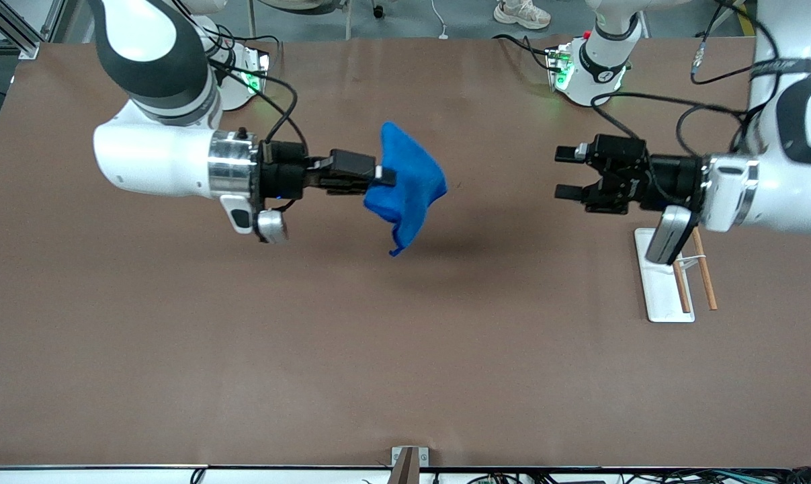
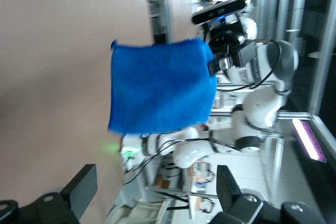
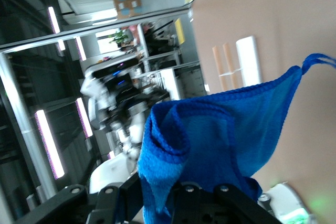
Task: Right arm passes towel to left arm to hang
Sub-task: 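Carry the towel toward the middle while the left gripper reaches toward it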
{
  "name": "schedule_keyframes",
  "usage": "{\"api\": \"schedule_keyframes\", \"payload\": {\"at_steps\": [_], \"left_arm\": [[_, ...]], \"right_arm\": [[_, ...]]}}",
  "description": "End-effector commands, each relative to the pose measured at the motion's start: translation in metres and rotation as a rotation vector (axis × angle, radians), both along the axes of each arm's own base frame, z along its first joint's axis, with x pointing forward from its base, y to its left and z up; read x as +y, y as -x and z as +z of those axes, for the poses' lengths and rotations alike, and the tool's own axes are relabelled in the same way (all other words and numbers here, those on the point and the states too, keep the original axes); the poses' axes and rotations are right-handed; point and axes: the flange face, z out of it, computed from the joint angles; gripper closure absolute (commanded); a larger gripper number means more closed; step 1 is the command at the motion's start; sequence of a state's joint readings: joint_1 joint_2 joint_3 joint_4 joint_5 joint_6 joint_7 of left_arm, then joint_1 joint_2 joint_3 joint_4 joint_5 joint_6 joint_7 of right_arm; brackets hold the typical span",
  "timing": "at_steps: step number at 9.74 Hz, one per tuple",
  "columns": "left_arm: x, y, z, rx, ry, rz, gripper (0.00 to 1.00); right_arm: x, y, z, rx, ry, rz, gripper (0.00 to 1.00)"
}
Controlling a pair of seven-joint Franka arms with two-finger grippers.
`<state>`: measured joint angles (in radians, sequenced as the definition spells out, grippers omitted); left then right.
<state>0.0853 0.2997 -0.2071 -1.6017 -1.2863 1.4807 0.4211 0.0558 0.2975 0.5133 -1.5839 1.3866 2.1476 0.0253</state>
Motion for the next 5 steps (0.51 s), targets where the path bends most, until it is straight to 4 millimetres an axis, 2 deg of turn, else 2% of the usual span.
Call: {"api": "schedule_keyframes", "payload": {"at_steps": [1, 2, 3, 5], "left_arm": [[-0.019, 0.007, -0.057, 0.027, 0.169, 0.015, 0.01], [-0.026, 0.01, -0.075, 0.055, 0.231, 0.018, 0.01], [-0.038, 0.014, -0.084, 0.098, 0.292, -0.003, 0.01], [-0.047, 0.02, -0.104, 0.157, 0.373, -0.016, 0.01]], "right_arm": [[0.021, -0.003, 0.007, 0.039, -0.137, -0.015, 0.99], [0.031, 0.002, 0.008, 0.062, -0.196, -0.025, 0.99], [0.038, 0.002, 0.001, 0.064, -0.266, -0.038, 0.99], [0.052, 0.005, -0.01, 0.011, -0.352, -0.053, 0.99]]}}
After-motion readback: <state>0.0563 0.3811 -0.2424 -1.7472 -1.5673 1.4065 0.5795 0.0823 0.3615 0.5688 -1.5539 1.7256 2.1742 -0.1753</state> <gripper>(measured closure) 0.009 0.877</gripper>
